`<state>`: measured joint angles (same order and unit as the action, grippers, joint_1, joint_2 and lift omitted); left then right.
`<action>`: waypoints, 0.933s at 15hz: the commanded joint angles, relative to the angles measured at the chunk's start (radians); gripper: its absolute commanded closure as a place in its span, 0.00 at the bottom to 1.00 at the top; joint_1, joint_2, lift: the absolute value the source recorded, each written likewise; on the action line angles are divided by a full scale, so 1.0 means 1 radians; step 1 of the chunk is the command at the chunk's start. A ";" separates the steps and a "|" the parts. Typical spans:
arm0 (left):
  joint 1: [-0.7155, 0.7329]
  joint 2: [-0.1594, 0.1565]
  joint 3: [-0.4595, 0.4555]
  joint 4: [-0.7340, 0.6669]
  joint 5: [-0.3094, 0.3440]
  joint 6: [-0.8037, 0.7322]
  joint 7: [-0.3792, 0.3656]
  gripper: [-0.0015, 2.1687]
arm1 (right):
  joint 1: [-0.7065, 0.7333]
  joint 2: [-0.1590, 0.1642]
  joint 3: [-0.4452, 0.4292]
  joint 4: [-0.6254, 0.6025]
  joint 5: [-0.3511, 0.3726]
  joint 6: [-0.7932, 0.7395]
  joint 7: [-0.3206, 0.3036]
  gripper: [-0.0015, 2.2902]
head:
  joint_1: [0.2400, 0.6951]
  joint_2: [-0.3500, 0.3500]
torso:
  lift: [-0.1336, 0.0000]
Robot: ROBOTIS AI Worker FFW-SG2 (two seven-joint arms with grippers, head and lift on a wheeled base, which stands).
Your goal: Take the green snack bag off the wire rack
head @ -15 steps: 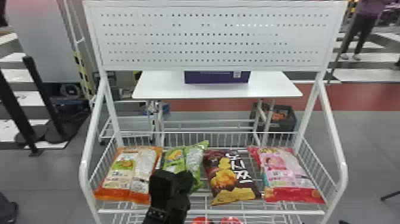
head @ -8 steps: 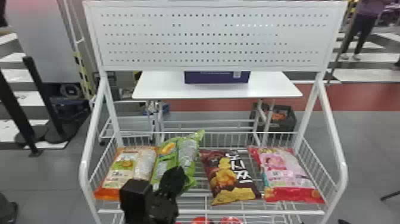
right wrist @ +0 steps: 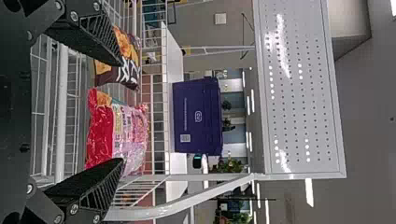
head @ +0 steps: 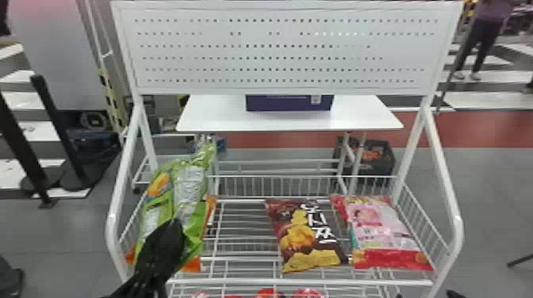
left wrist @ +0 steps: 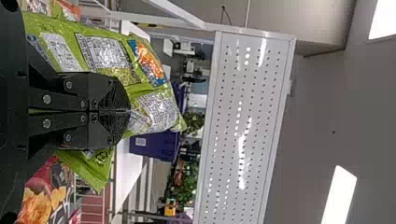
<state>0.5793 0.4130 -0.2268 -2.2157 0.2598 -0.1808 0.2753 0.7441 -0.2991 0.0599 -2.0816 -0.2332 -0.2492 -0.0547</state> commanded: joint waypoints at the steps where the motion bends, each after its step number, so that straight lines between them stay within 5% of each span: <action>1: 0.071 0.001 0.029 0.014 -0.021 -0.093 0.002 0.77 | 0.000 0.000 0.001 0.000 0.000 0.000 -0.001 0.07 | 0.57 0.50 | 1.00; 14: 0.271 -0.008 0.150 0.024 -0.036 -0.200 -0.014 0.77 | 0.004 -0.006 0.006 0.000 -0.002 0.000 -0.001 0.07 | 0.57 0.50 | 1.00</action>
<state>0.8391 0.4070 -0.0804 -2.1909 0.2239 -0.3616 0.2607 0.7475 -0.3052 0.0653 -2.0804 -0.2352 -0.2492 -0.0552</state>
